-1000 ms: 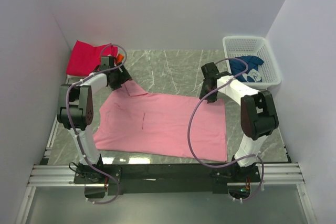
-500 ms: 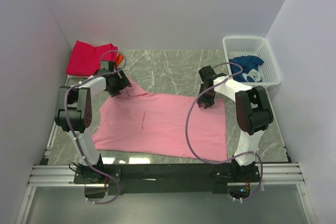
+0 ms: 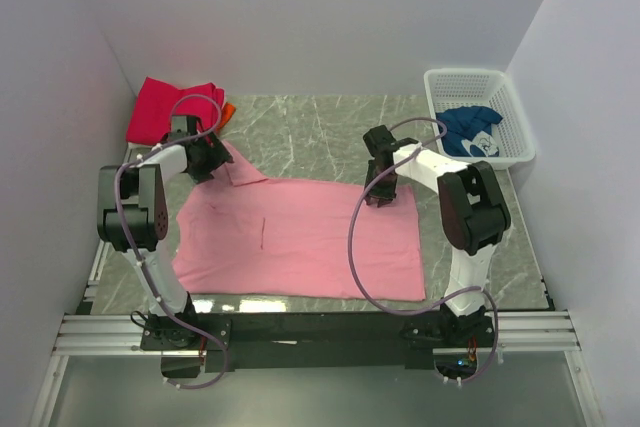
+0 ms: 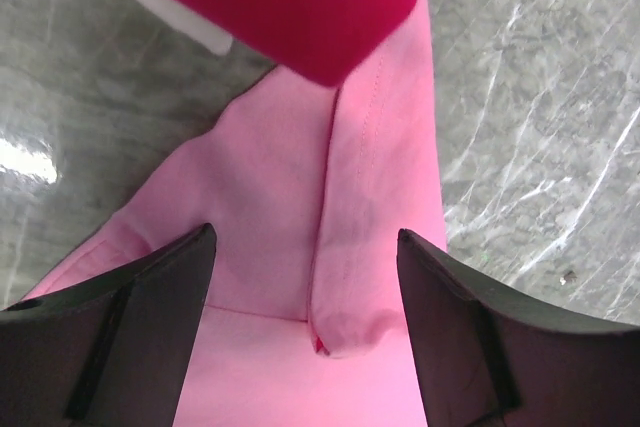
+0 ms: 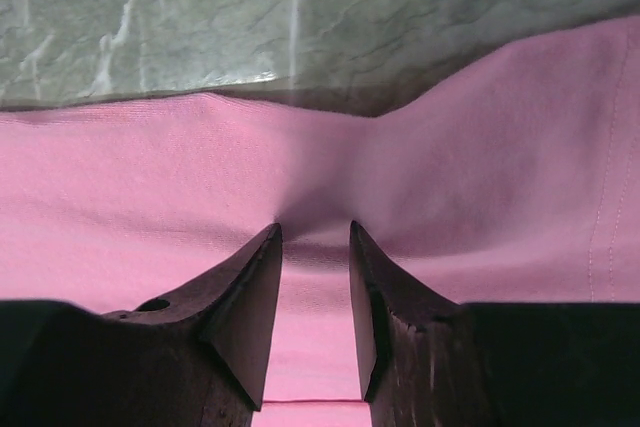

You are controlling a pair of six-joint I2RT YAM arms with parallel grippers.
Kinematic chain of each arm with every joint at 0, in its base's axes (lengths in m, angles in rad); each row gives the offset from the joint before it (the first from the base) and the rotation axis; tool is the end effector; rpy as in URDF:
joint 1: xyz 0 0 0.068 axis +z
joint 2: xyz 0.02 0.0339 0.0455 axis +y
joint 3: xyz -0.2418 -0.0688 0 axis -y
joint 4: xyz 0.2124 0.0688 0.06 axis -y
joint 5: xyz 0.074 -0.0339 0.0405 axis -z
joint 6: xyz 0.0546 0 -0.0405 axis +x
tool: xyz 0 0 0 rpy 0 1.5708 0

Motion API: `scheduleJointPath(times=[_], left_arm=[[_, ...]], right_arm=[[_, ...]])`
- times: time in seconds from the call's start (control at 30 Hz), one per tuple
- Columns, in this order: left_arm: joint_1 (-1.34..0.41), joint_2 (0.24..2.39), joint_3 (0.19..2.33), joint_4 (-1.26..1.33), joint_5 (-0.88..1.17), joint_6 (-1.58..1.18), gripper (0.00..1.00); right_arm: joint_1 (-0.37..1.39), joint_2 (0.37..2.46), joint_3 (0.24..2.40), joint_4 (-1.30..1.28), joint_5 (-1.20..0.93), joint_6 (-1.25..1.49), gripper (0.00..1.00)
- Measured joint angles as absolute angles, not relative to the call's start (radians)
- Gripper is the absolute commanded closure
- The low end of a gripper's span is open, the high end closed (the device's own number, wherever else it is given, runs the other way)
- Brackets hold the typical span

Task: Fold and stack the t-shirts
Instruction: Fold the tshirt

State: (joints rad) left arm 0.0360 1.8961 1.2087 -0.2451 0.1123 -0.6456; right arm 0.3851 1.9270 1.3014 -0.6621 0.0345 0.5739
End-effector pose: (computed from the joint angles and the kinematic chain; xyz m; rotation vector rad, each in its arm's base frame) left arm 0.3759 0.0074 0.1512 -0.8039 2.4080 -0.3878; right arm 0.3228 0.1288 0.1409 0.2777 2.8576 0.1448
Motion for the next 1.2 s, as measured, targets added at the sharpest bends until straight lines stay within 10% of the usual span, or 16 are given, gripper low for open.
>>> scheduleJointPath(times=[1.2], left_arm=[[0.009,1.993,1.507,-0.297,0.214,-0.651,0.20]], right_arm=[[0.133,1.932,1.318,-0.590,0.112,0.421,0.63]])
